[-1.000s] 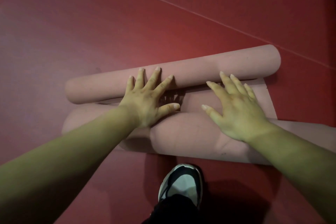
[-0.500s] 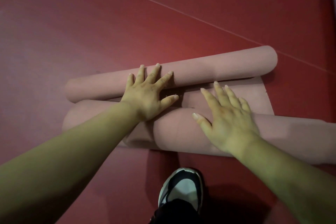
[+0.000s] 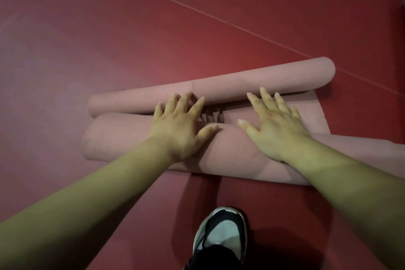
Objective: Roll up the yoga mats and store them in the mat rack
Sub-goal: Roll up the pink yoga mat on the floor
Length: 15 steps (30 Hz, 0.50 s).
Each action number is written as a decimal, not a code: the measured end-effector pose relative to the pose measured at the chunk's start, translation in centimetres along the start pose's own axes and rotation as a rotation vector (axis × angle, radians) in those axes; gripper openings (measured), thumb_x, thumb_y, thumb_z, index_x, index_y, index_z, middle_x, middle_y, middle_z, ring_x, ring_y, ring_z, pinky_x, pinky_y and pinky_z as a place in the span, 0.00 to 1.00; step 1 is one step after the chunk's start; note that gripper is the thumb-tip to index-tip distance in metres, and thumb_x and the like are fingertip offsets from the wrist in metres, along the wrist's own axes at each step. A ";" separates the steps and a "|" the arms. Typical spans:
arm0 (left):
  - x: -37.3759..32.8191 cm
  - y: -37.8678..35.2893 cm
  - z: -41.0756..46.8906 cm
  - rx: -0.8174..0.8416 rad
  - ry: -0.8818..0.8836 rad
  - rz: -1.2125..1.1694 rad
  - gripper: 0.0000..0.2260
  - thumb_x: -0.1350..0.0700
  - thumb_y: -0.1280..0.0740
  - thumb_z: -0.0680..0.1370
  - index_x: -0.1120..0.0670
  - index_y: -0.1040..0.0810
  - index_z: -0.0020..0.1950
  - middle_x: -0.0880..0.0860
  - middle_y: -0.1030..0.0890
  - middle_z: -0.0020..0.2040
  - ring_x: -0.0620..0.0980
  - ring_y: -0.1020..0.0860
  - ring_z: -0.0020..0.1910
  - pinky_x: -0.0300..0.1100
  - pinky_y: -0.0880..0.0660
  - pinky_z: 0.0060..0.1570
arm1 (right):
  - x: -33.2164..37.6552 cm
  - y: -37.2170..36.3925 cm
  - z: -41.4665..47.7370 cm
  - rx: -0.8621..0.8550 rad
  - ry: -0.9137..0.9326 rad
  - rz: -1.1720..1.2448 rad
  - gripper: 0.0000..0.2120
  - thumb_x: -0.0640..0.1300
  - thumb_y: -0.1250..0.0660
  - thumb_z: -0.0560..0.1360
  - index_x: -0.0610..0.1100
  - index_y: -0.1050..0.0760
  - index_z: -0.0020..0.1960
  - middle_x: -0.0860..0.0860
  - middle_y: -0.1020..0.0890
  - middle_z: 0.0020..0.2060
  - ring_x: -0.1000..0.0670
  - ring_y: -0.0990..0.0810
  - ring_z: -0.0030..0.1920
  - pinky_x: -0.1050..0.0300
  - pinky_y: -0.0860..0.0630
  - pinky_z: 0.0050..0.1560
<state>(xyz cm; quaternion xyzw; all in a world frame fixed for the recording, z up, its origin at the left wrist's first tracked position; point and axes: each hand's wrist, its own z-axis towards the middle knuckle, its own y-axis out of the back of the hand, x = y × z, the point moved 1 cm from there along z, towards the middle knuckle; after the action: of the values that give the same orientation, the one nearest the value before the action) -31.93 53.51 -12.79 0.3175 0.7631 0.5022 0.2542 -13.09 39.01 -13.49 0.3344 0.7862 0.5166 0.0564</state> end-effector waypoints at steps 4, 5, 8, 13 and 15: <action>-0.2 -0.5 -0.6 0.021 0.007 0.022 0.44 0.23 0.67 0.69 0.40 0.53 0.83 0.51 0.49 0.84 0.56 0.50 0.82 0.60 0.48 0.77 | 0.0 -0.1 -0.3 0.003 0.014 0.007 0.37 0.71 0.53 0.78 0.60 0.60 0.81 0.54 0.61 0.82 0.46 0.59 0.82 0.38 0.53 0.79; -0.1 -0.6 -0.5 0.029 0.004 0.016 0.44 0.23 0.66 0.69 0.39 0.54 0.82 0.52 0.51 0.84 0.56 0.51 0.82 0.61 0.49 0.77 | 0.0 -0.1 -0.5 -0.009 0.020 0.009 0.37 0.71 0.52 0.78 0.60 0.60 0.81 0.54 0.61 0.82 0.47 0.59 0.82 0.39 0.53 0.80; 0.2 -0.6 0.1 0.050 0.002 -0.005 0.43 0.22 0.64 0.70 0.38 0.56 0.82 0.52 0.55 0.84 0.57 0.55 0.82 0.63 0.51 0.78 | 0.3 0.2 -1.1 -0.053 0.021 -0.001 0.36 0.69 0.52 0.79 0.60 0.59 0.82 0.54 0.60 0.82 0.47 0.58 0.82 0.40 0.53 0.80; 0.4 -0.3 1.4 0.043 0.018 -0.038 0.43 0.21 0.60 0.71 0.39 0.54 0.82 0.52 0.55 0.84 0.58 0.56 0.82 0.65 0.50 0.77 | 1.3 -0.6 -3.1 -0.025 0.043 -0.114 0.38 0.73 0.62 0.75 0.59 0.60 0.81 0.53 0.61 0.82 0.48 0.59 0.82 0.40 0.53 0.79; 0.4 -0.2 1.7 0.048 0.023 -0.035 0.43 0.21 0.60 0.71 0.39 0.54 0.82 0.53 0.55 0.84 0.59 0.56 0.82 0.65 0.50 0.77 | 1.3 -0.7 -3.5 -0.016 0.072 -0.143 0.41 0.75 0.65 0.71 0.60 0.60 0.81 0.53 0.62 0.82 0.49 0.60 0.82 0.41 0.53 0.79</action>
<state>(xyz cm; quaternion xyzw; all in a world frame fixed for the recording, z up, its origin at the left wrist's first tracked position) -31.04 54.80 -13.60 0.3044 0.7833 0.4828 0.2463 -15.96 36.91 -12.13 0.2579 0.8056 0.5292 0.0674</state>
